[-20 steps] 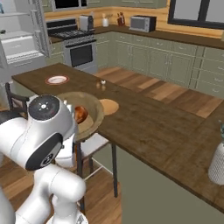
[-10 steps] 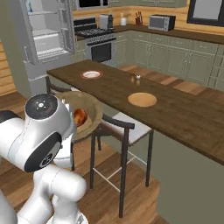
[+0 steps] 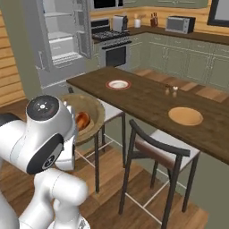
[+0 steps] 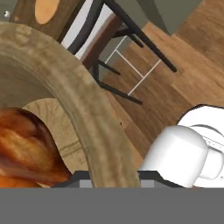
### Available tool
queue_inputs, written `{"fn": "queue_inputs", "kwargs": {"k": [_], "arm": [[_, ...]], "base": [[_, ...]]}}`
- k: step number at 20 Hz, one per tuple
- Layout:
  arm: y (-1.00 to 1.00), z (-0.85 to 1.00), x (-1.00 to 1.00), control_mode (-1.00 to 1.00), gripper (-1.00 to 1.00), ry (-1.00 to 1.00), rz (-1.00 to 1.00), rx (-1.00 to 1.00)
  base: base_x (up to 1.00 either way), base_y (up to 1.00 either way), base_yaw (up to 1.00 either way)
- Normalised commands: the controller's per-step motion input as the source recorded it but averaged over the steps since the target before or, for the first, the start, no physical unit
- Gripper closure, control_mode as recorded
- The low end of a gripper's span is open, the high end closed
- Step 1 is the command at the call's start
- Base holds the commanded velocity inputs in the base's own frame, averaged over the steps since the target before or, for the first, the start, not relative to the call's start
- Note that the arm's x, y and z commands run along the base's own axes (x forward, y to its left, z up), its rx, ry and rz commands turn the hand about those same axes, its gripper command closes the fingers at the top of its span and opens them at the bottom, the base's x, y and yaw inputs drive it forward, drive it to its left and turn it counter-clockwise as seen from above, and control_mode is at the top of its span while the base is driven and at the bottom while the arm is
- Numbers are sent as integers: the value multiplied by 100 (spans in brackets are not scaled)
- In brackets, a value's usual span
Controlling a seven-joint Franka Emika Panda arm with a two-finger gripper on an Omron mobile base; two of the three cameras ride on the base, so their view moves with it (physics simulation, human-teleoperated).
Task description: Pick the chicken drumstick and carrot from their plates and place them in the bowl. Then put the bowl in the fridge.
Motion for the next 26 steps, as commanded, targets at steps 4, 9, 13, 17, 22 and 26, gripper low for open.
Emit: {"fn": "queue_inputs", "kwargs": {"k": [4,9,13,17,22,26], "arm": [[0,0,0,100,100,0,0,0],[0,0,0,100,100,0,0,0],[0,0,0,100,100,0,0,0],[0,0,0,100,100,0,0,0],[0,0,0,100,100,0,0,0],[0,0,0,100,100,0,0,0]], "base": [[24,100,0],[35,100,0],[60,100,0],[85,100,-2],[96,100,-10],[100,100,-17]]}}
